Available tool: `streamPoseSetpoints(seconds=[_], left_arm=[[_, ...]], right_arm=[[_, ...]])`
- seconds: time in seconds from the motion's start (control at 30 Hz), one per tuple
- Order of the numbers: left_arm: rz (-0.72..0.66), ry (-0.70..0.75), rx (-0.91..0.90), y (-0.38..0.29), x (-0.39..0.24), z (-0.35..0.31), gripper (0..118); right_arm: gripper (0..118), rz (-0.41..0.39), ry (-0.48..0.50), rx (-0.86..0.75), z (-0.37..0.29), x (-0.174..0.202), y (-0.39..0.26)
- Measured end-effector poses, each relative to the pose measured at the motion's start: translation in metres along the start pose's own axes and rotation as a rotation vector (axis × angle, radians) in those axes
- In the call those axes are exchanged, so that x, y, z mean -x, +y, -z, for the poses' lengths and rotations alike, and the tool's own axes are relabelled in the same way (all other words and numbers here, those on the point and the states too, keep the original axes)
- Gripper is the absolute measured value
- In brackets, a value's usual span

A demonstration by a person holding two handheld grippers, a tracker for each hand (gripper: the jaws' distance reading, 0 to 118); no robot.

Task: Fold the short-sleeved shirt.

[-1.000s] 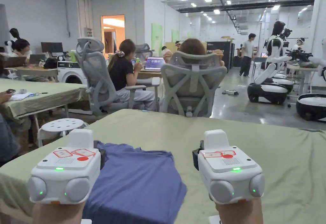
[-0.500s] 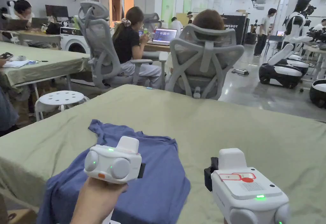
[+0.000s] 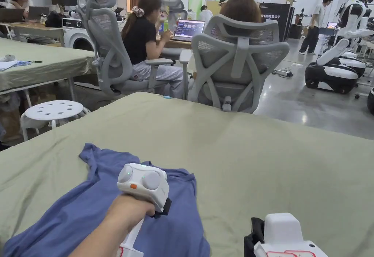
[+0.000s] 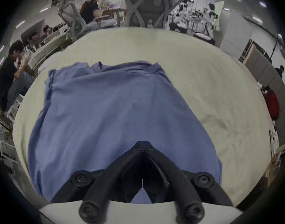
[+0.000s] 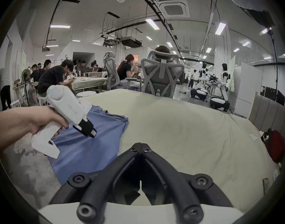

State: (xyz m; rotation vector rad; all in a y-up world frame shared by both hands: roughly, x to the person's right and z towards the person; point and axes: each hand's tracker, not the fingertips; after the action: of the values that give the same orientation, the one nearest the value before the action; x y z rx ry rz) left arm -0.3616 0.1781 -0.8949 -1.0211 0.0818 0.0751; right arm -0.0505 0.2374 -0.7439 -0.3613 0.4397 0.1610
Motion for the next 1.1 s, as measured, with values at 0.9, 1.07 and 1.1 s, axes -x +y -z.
streamPoseSetpoints(seconds=[0.9,1.07,1.1], left_arm=[[0.005,-0.075,-0.193,0.038,-0.045,-0.041,0],[0.145,-0.216,-0.299,0.07,-0.154,-0.076,0],[0.175,-0.256,-0.307,0.077,-0.181,-0.082,0]], right_arm=[[0,0.103,-0.117,0.037,-0.023,-0.09,-0.01],[0,0.14,-0.229,0.015,-0.056,-0.142,-0.009],[0,0.142,-0.254,0.015,-0.062,-0.152,-0.009]])
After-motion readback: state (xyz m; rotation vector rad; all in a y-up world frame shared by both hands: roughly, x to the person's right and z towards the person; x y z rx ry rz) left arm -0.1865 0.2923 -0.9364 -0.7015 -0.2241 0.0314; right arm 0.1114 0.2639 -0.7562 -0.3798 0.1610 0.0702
